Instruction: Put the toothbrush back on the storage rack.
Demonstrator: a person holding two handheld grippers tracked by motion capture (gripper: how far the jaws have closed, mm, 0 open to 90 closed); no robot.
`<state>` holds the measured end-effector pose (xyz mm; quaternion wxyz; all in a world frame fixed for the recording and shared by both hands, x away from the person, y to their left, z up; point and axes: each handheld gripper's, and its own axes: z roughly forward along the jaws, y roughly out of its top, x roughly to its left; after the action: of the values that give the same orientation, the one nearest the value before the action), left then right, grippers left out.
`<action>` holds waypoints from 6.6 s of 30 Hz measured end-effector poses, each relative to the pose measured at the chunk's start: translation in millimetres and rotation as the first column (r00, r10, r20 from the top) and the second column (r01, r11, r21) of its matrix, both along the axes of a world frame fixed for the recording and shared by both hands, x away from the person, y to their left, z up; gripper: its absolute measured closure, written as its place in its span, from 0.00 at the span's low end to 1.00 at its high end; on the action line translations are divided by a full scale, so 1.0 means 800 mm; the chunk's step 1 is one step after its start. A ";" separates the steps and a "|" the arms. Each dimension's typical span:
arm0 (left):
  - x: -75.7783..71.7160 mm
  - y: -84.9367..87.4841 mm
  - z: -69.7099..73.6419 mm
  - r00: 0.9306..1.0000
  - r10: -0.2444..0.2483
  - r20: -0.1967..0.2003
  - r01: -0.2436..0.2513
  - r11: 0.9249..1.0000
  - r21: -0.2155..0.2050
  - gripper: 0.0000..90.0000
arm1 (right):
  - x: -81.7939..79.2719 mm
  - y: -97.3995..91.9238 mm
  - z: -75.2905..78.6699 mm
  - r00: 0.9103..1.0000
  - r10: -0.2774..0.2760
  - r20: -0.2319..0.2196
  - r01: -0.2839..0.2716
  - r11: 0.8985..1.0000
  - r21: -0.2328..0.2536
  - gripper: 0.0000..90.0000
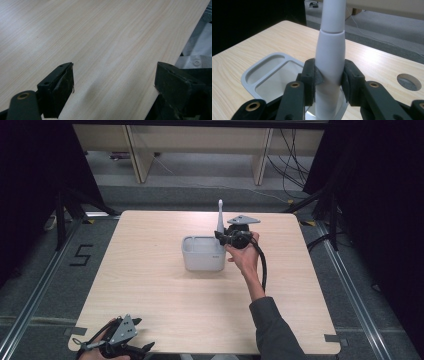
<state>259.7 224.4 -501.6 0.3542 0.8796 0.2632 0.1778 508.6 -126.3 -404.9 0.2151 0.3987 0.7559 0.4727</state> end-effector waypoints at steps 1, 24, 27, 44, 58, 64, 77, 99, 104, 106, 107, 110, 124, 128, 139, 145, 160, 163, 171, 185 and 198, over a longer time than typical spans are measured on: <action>0.000 0.000 -0.001 1.000 0.005 -0.001 -0.005 1.000 -0.005 0.17 | 0.001 0.000 -0.002 1.000 0.007 -0.008 -0.008 1.000 -0.009 0.74; -0.001 0.000 -0.001 1.000 0.000 -0.026 -0.001 1.000 -0.011 0.17 | -0.002 0.003 -0.014 1.000 -0.009 -0.012 0.008 0.998 -0.062 0.74; -0.001 -0.001 -0.002 1.000 0.005 -0.024 -0.005 1.000 -0.006 0.17 | -0.003 0.002 -0.017 1.000 -0.016 -0.023 0.015 0.998 -0.062 0.74; -0.003 -0.002 -0.002 1.000 0.007 -0.030 -0.007 1.000 -0.011 0.17 | -0.009 -0.003 -0.012 0.999 -0.030 0.033 0.031 0.999 -0.030 0.57; -0.002 0.000 -0.001 1.000 0.014 -0.022 -0.014 1.000 0.003 0.17 | -0.038 -0.025 0.006 0.999 -0.033 0.011 0.032 0.998 0.049 0.42; -0.001 0.000 -0.001 1.000 0.007 -0.020 -0.007 1.000 0.008 0.17 | -0.047 -0.031 0.005 1.000 -0.018 0.014 0.017 0.998 0.056 0.42; -0.001 0.001 -0.001 1.000 0.008 -0.021 -0.008 1.000 0.015 0.17 | -0.071 -0.038 0.000 1.000 -0.009 0.028 0.007 0.998 0.056 0.41; -0.001 0.001 0.000 1.000 0.004 -0.006 -0.004 1.000 -0.012 0.17 | -0.100 -0.045 -0.007 1.000 0.019 0.012 -0.019 0.998 0.057 0.36; -0.002 0.001 0.000 1.000 0.005 -0.007 -0.005 1.000 -0.009 0.17 | -0.106 -0.044 -0.011 0.999 0.051 -0.015 -0.050 0.997 0.066 0.34; 0.000 0.001 0.000 1.000 0.006 -0.005 -0.006 1.000 -0.014 0.17 | -0.112 -0.041 -0.012 0.998 0.048 -0.050 -0.043 0.993 0.107 0.33; -0.001 0.001 0.000 1.000 0.014 -0.012 -0.014 1.000 -0.021 0.17 | -0.112 -0.041 -0.012 0.998 0.048 -0.050 -0.043 0.993 0.107 0.33; -0.001 0.002 0.001 1.000 0.012 -0.005 -0.012 1.000 -0.011 0.17 | -0.114 -0.042 -0.015 0.998 0.057 -0.037 -0.053 0.994 0.100 0.31; 0.000 0.001 0.000 1.000 0.005 -0.005 -0.005 1.000 -0.013 0.17 | -0.131 -0.045 -0.031 0.993 0.087 -0.078 -0.079 0.992 0.097 0.26; -0.001 0.001 0.001 1.000 0.006 -0.005 -0.006 1.000 -0.015 0.17 | -0.136 -0.045 -0.037 0.995 0.080 -0.061 -0.075 0.994 0.083 0.25; -0.001 0.001 0.001 1.000 0.004 -0.004 -0.004 1.000 -0.009 0.17 | -0.149 -0.039 -0.056 0.989 0.105 -0.102 -0.098 0.992 0.076 0.24; -0.001 0.001 0.001 1.000 0.006 -0.002 -0.006 1.000 -0.009 0.17 | -0.153 -0.038 -0.066 0.989 0.108 -0.103 -0.103 0.993 0.057 0.24; -0.002 0.001 0.001 1.000 0.005 -0.002 -0.005 1.000 -0.011 0.17 | -0.175 -0.039 -0.084 0.979 0.145 -0.144 -0.140 0.989 0.043 0.23; -0.001 0.001 0.001 1.000 0.007 0.000 -0.007 1.000 -0.010 0.17 | -0.181 -0.040 -0.087 0.978 0.144 -0.154 -0.138 0.989 0.049 0.23; -0.001 0.001 0.001 1.000 -0.002 0.001 0.002 1.000 -0.003 0.17 | -0.192 -0.045 -0.091 0.975 0.148 -0.166 -0.141 0.989 0.050 0.23; -0.001 0.001 0.001 1.000 -0.003 -0.002 0.003 1.000 -0.003 0.17 | -0.209 -0.055 -0.096 0.966 0.129 -0.223 -0.125 0.992 0.032 0.22; -0.001 0.000 0.000 1.000 0.005 -0.001 -0.005 1.000 -0.009 0.17 | -0.226 -0.067 -0.104 0.971 0.122 -0.207 -0.133 0.990 -0.039 0.21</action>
<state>258.9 224.5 -501.2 0.3573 0.8776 0.2663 0.1768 328.0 -179.7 -487.7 0.1157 0.3900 0.8101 0.4221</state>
